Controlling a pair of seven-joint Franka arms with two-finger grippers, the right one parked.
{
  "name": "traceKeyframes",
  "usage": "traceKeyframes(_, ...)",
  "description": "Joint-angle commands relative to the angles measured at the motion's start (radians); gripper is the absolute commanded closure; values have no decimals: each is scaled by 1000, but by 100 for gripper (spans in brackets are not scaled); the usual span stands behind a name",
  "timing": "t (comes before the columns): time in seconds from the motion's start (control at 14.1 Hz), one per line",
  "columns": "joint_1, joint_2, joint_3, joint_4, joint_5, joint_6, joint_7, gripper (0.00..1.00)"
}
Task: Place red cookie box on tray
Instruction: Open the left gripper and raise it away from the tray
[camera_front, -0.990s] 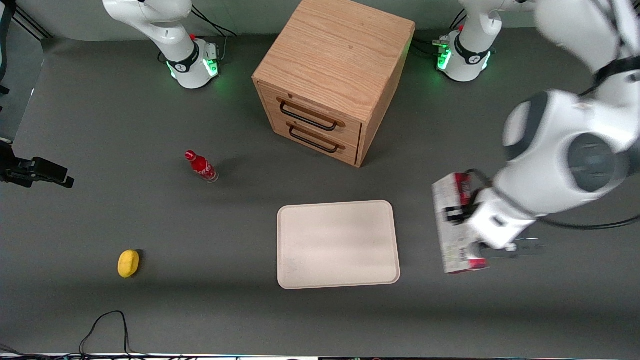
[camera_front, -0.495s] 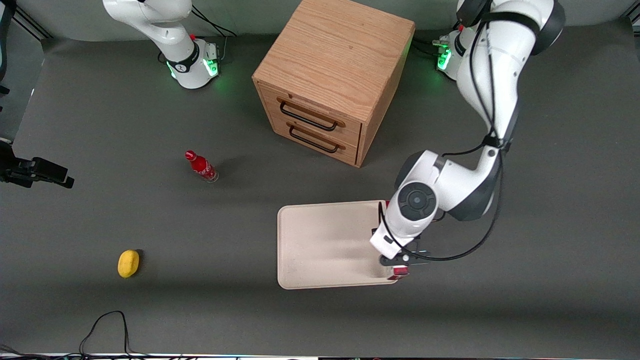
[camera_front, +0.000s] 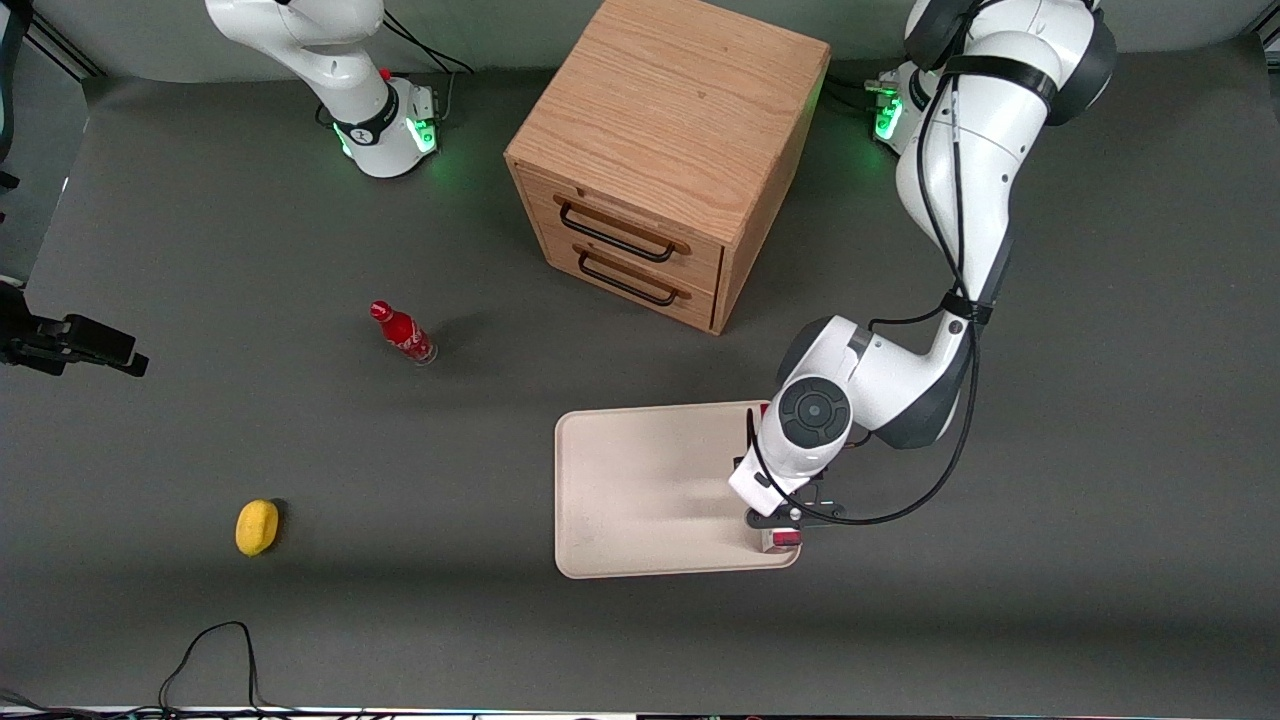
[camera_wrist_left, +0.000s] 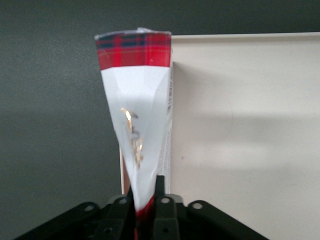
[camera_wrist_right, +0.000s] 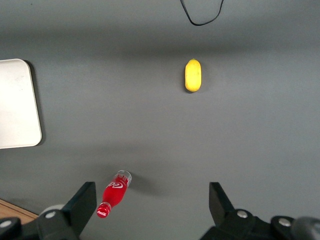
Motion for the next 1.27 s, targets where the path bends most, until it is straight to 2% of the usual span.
traceKeyframes(0.0, -9, -34, 9, -24, 20, -1, -6, 0)
traceKeyframes(0.28, 29, -187, 26, -45, 12, -90, 6, 0)
traceKeyframes(0.71, 222, -600, 55, -311, -2, -245, 178, 0)
traceKeyframes(0.78, 251, -646, 55, -328, -17, -297, 237, 0)
traceKeyframes(0.92, 332, -730, 58, -352, -95, -378, 372, 0)
traceKeyframes(1.2, 432, -934, 95, -514, -206, -385, 501, 0)
